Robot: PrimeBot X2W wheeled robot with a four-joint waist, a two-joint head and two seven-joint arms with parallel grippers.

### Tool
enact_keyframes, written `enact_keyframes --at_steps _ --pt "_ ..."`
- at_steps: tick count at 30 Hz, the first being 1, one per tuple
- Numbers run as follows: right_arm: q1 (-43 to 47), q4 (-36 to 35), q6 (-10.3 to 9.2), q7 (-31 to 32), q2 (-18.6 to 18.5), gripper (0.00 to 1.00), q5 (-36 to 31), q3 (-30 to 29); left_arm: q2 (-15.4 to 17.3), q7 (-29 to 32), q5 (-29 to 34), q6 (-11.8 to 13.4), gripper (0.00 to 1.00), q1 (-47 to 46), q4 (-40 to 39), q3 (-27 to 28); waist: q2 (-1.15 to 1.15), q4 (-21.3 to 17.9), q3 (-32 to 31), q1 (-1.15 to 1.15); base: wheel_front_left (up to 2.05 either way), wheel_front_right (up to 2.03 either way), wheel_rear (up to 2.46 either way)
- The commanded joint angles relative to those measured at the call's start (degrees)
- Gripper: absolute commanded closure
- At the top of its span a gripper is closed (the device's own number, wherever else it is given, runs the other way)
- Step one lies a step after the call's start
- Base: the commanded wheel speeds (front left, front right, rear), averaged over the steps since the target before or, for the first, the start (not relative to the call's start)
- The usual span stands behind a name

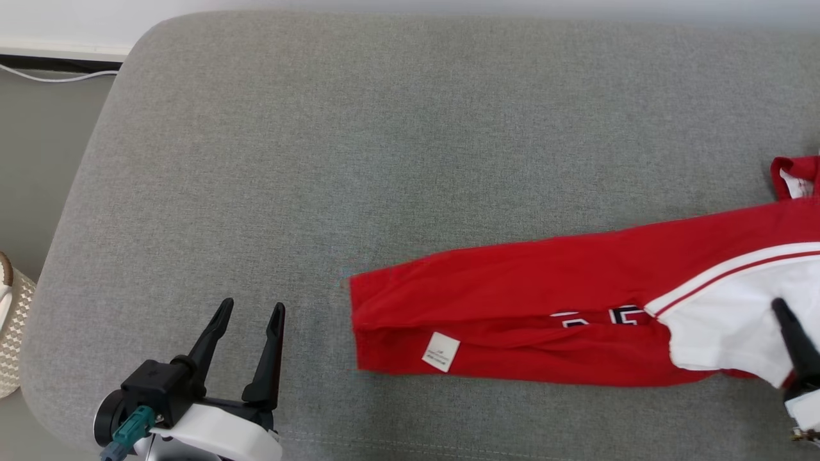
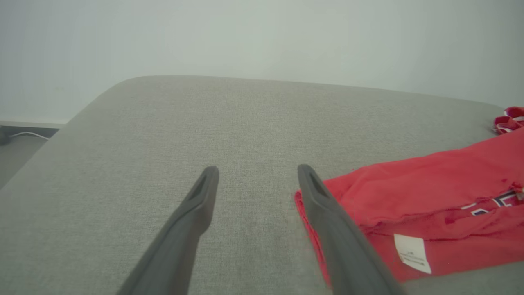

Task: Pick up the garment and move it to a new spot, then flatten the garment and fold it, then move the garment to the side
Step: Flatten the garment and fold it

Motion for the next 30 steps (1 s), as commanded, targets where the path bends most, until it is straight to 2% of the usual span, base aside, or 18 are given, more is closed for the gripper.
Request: enact_keyframes --at_steps 1,6,10,15,19,24,30 --pt "1.45 -1.22 0.0 -0.85 -3.18 1.0 0.41 -0.87 1.62 -0.75 -0.38 -0.1 0.0 -2.07 -1.21 2.01 0.0 -0.07 0.03 0.0 0.0 0.0 0.0" --pt "1.88 -2.39 0.0 0.53 -5.17 1.0 0.93 -3.98 1.39 -0.88 -0.61 -0.31 0.0 -2.25 -1.21 1.94 0.0 -0.37 0.35 0.0 0.0 0.0 0.0" --pt "-0.4 -5.24 0.0 3.85 -4.09 1.0 -1.1 -2.89 1.03 -1.03 -0.8 -0.63 0.0 -2.61 -0.98 1.85 0.0 -0.57 0.47 0.0 0.0 0.0 0.0" --pt "-3.83 -10.96 0.0 8.64 -0.33 1.0 -7.62 -0.9 0.91 -1.15 -0.77 -0.81 0.0 -3.1 -0.81 1.8 0.0 -0.38 0.51 0.0 0.0 0.0 0.0" --pt "-5.59 -16.42 0.0 13.96 3.97 1.0 -14.77 -0.18 0.88 -1.21 -0.79 -0.84 0.0 -3.4 -0.9 1.83 0.0 0.02 0.86 0.0 0.0 0.0 0.0" --pt "-7.48 -22.14 0.0 22.91 11.54 1.0 -22.96 2.11 0.59 -1.3 -0.83 -1.04 0.0 -4.01 -0.78 1.7 0.0 0.68 1.37 0.0 0.0 0.0 0.0" --pt "-8.96 -22.56 0.0 31.51 20.48 1.0 -30.52 5.53 -0.37 -1.52 -0.82 -1.68 0.0 -4.88 -0.09 1.14 0.0 2.24 1.53 0.0 0.0 0.0 0.0"
